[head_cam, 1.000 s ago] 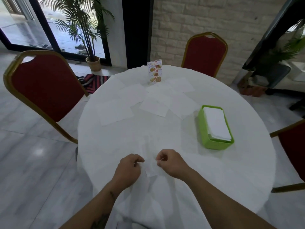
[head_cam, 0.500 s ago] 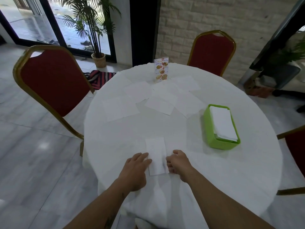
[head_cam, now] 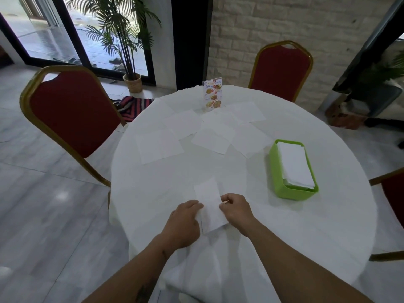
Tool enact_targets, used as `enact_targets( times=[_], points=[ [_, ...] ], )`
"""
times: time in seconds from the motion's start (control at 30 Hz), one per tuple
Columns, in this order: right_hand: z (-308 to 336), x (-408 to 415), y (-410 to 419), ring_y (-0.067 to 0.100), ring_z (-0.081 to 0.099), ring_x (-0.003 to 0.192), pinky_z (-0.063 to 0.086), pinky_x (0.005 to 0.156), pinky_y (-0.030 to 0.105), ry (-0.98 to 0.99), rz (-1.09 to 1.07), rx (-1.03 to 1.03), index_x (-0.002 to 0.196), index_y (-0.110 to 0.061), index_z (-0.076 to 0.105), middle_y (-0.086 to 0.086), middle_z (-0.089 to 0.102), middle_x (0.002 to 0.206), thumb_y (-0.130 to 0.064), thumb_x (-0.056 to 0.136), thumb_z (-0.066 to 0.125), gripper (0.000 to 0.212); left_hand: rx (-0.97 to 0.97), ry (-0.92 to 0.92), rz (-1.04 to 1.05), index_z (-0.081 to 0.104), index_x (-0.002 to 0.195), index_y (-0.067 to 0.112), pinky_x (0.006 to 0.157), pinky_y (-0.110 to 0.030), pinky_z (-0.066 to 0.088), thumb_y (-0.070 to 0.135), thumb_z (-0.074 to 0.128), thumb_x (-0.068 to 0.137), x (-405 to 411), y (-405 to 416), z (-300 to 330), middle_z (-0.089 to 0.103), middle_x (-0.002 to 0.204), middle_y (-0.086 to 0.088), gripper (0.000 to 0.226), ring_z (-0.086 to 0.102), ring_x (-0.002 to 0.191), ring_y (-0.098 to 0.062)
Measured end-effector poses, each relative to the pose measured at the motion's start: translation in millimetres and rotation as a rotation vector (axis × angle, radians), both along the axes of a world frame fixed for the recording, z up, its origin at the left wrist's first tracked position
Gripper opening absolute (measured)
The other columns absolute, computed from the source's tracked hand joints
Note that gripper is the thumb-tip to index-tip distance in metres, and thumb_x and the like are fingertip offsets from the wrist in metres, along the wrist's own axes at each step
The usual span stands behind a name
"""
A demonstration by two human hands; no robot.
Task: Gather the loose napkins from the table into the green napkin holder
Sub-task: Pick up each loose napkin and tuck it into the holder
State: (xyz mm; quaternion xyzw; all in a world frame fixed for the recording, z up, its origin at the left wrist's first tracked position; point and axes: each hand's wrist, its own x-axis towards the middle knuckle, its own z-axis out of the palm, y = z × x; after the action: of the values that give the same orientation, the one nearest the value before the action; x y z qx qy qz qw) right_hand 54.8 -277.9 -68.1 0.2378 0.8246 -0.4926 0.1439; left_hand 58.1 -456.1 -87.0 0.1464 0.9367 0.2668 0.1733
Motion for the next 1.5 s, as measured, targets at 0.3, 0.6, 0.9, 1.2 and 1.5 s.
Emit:
enact_targets(
  times=[0.3,0.6,0.9,1.2,1.5],
  points=[
    [66,-21,83,0.007,0.054,0.062,0.044,0.060,0.022,0.328,0.042,0.182,0.101,-0.021,0.069,-0.005,0.060,0.069,-0.012,0.088,0.060,0.019,0.174,0.114,-0.018,0.044,0.138,0.019,0.110,-0.031,0.036,0.008,0.045,0.083,-33,75,44,0.044,0.143,0.000,0.056,0.043,0.129,-0.018],
    [81,-46,204,0.021,0.063,0.087,0.043,0.069,0.023,0.246,-0.254,0.183,0.106,-0.022,0.068,-0.001,0.065,0.089,-0.010,0.086,0.055,0.026,-0.062,0.241,-0.275,0.024,0.147,0.027,0.115,-0.036,0.025,0.014,0.041,0.087,-42,150,75,0.023,0.156,0.004,0.064,0.024,0.141,-0.019],
    [53,-51,244,0.027,0.059,0.108,0.043,0.080,0.028,0.092,-0.297,0.207,0.121,-0.019,0.062,0.006,0.062,0.124,-0.011,0.083,0.052,0.040,-0.218,0.142,-0.302,0.018,0.149,0.029,0.118,-0.035,0.018,0.019,0.042,0.089,-33,184,61,0.014,0.159,0.005,0.065,0.015,0.145,-0.017],
    [53,-44,255,0.026,0.057,0.093,0.047,0.074,0.033,0.088,-0.227,0.312,0.118,-0.017,0.052,0.003,0.057,0.103,-0.019,0.083,0.055,0.035,-0.124,0.216,-0.245,0.022,0.147,0.024,0.115,-0.035,0.025,0.014,0.043,0.083,-40,242,72,0.020,0.157,0.003,0.068,0.024,0.141,-0.019],
    [42,-31,261,0.026,0.042,0.124,0.030,0.101,0.046,0.150,0.553,0.811,0.128,-0.021,0.051,0.001,0.050,0.135,-0.033,0.086,0.047,0.044,-0.328,0.159,-0.352,0.030,0.145,0.018,0.118,-0.039,0.018,0.018,0.046,0.084,-46,278,72,0.023,0.157,0.000,0.062,0.016,0.144,-0.022]
  ],
)
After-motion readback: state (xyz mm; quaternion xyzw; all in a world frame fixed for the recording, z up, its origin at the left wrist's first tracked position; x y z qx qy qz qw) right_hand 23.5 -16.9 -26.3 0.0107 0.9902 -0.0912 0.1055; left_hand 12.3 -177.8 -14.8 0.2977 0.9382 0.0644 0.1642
